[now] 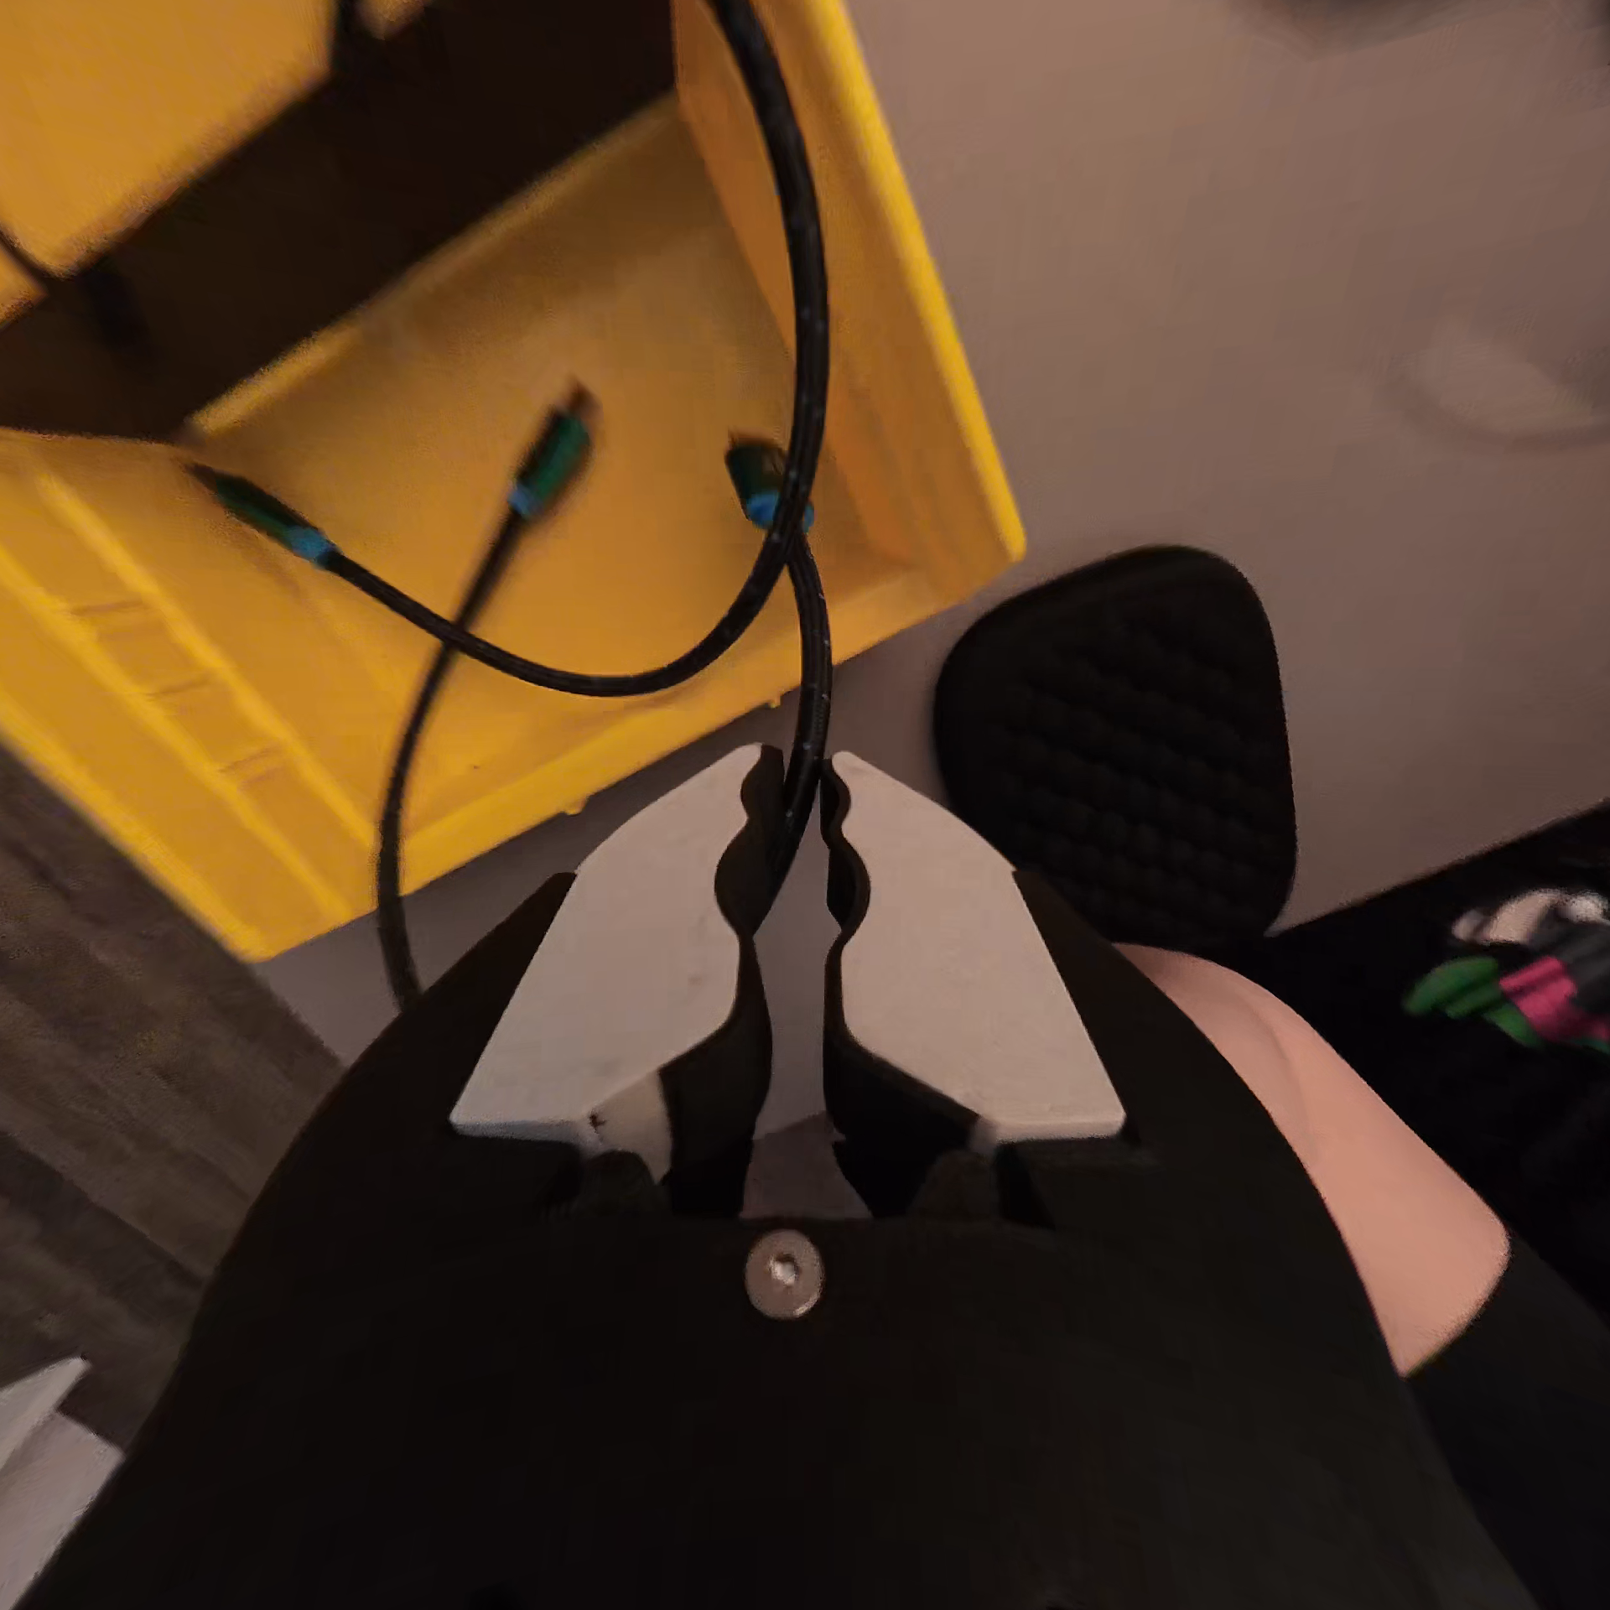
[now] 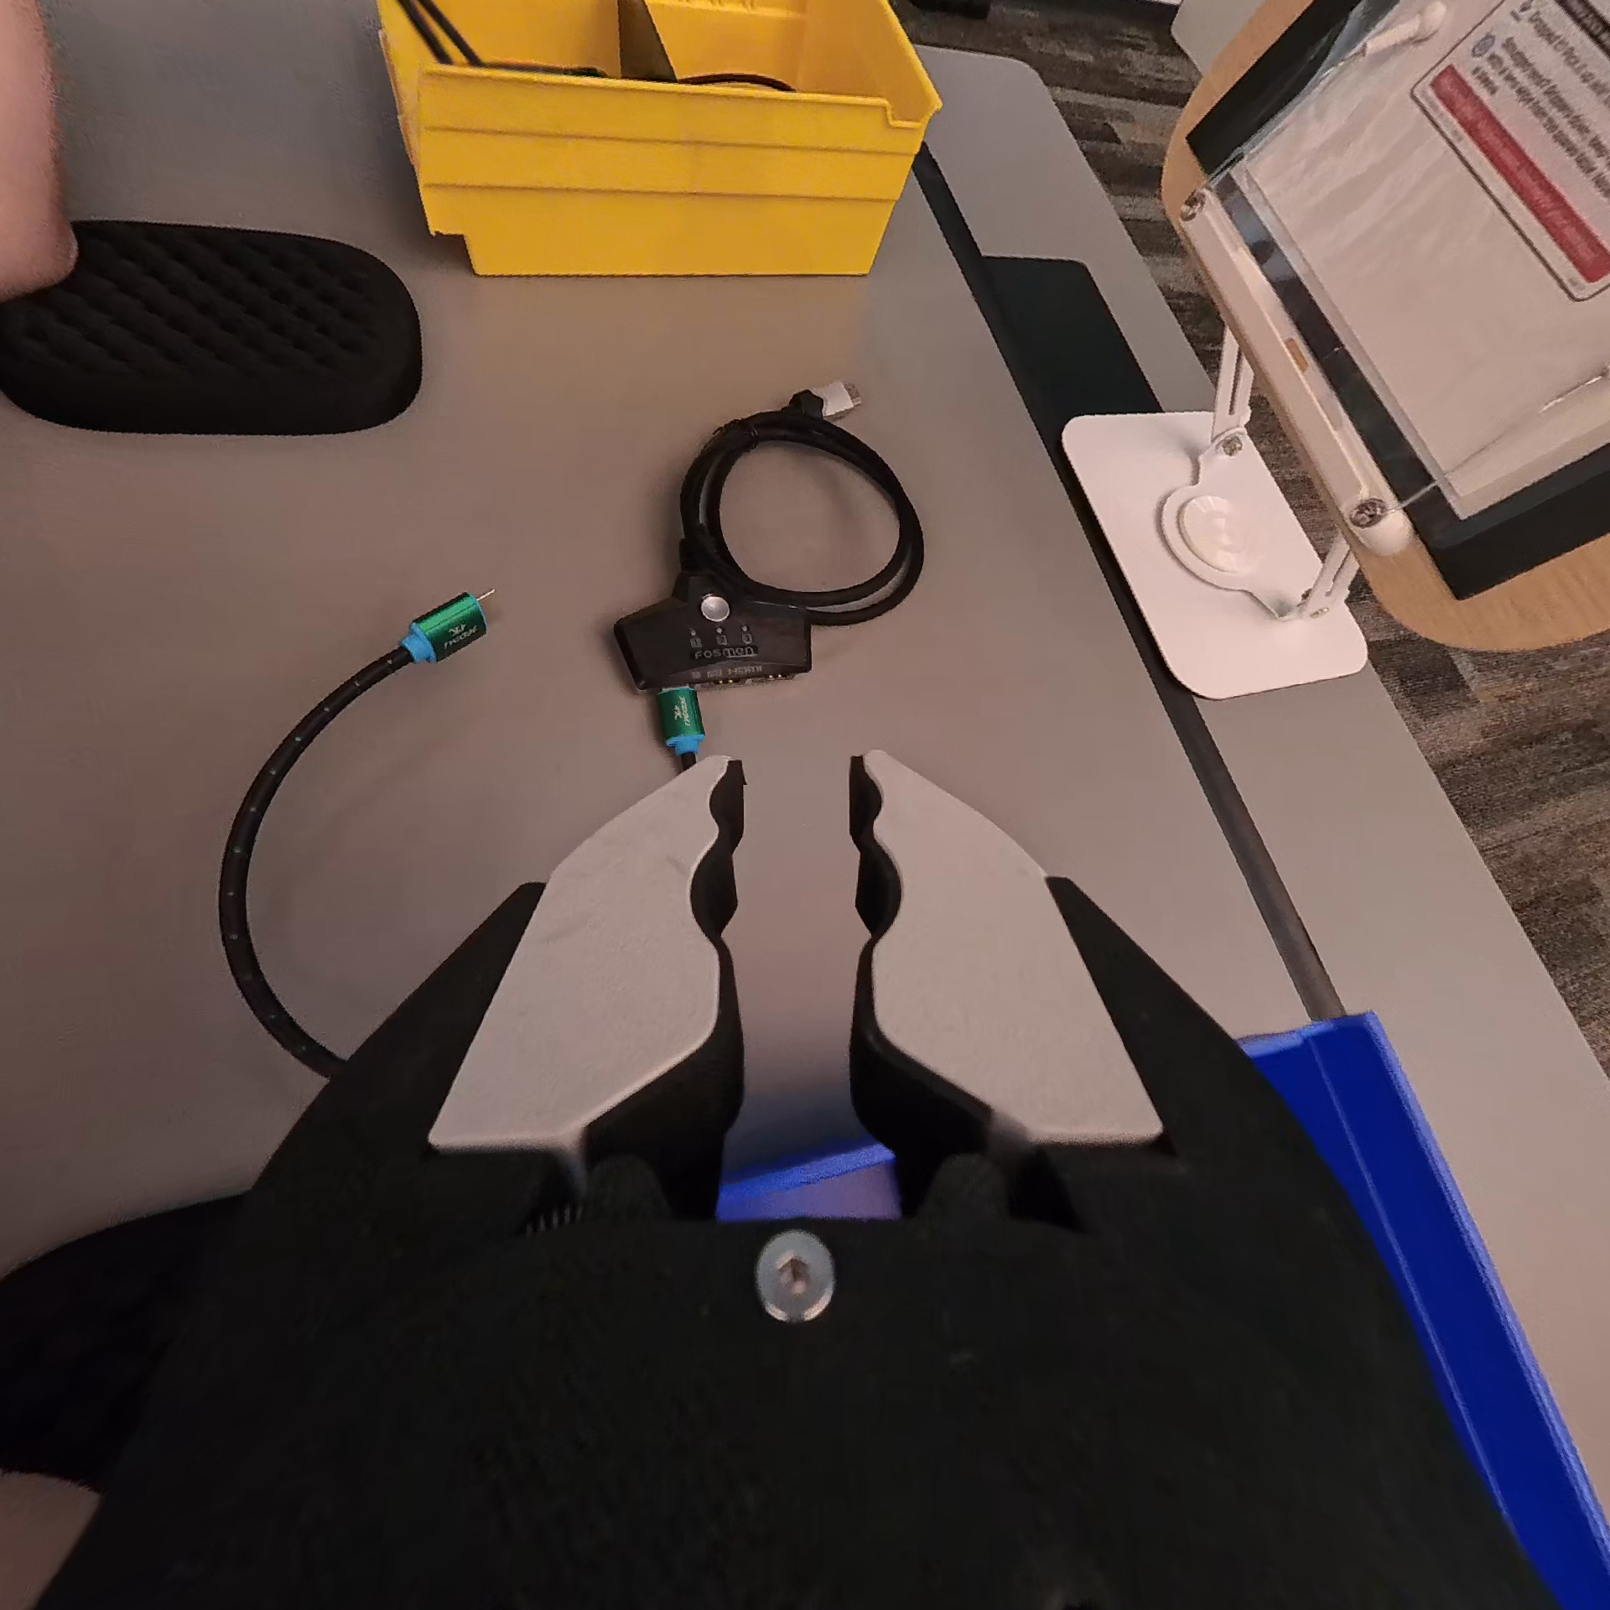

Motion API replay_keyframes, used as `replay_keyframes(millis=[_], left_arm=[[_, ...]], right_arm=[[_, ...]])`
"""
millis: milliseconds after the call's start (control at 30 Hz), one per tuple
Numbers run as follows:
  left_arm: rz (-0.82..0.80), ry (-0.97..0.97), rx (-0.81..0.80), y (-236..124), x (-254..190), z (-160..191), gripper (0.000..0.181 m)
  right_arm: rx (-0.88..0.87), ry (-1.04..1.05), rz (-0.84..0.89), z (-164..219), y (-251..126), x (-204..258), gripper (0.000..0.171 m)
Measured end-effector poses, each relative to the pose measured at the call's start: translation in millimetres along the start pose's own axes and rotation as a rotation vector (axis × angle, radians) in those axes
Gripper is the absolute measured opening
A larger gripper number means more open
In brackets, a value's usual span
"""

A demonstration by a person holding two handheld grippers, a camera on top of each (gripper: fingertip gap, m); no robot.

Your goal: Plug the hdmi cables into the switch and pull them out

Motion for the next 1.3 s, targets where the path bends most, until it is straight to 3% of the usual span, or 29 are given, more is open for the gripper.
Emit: replay_keyframes(millis=[233, 333, 467, 700, 933, 1100, 1300], left_arm=[[-0.213, 0.095, -0.282, -51, -9, -19, 0.006], [-0.166, 0.077, -0.354, -56, -6, -33, 0.006], [0.067, 0.077, -0.414, -52, -19, -51, 0.006], [-0.024, 0.074, -0.443, -68, -31, -40, 0.006], [-0.090, 0.118, -0.583, -100, -66, -22, 0.006], [0.040, 0.217, -0.657, -108, -86, -30, 0.006], [0.022, 0.278, -0.801, -132, -106, -29, 0.006]], right_arm=[[0.023, -0.007, -0.040, 0, 16, 6, 0.024], [0.034, -0.014, -0.060, 0, 22, 11, 0.024], [0.041, -0.018, -0.085, 0, 30, 15, 0.023], [0.060, -0.017, -0.105, 2, 40, 17, 0.023], [0.068, -0.018, -0.111, 1, 47, 20, 0.023], [0.063, -0.028, -0.126, -2, 52, 25, 0.023], [-0.019, -0.043, -0.170, -23, 63, 40, 0.023]])
Point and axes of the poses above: each gripper's, where its closed fingertips meet, y out along the fingers, z out of its underside, x = y × z across the jaws, the point moved 3 cm from there along -y, back along the fingers, and after that the axes turned 6 degrees about z, right-handed, at the moved point
